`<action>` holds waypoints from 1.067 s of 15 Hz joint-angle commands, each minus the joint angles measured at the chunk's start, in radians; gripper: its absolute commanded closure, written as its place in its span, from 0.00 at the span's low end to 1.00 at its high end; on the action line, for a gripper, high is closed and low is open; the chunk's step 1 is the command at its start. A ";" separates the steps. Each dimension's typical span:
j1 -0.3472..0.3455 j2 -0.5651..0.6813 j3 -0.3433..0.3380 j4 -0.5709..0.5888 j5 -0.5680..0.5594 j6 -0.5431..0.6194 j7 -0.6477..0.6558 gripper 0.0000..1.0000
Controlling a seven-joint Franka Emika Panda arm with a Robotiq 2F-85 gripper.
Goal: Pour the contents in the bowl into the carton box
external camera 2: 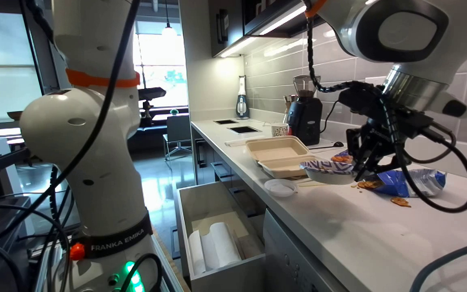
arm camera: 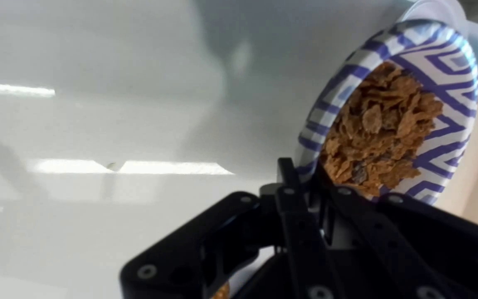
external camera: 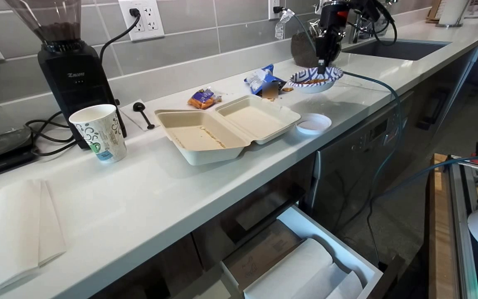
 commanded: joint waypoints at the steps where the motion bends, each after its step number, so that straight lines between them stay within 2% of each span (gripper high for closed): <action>1: 0.058 -0.120 -0.011 -0.103 -0.014 0.004 0.021 0.97; 5: 0.116 -0.207 -0.006 -0.151 -0.012 -0.010 0.044 0.97; 6: 0.109 -0.139 -0.025 -0.096 -0.001 -0.002 0.017 0.97; 7: 0.119 -0.153 -0.026 -0.102 -0.001 -0.002 0.021 0.89; 11: 0.120 -0.146 -0.035 -0.098 -0.001 -0.002 0.021 0.89; 12: 0.119 -0.144 -0.036 -0.098 -0.001 -0.002 0.021 0.97; 16: 0.156 -0.158 -0.009 -0.132 -0.004 -0.008 0.024 0.97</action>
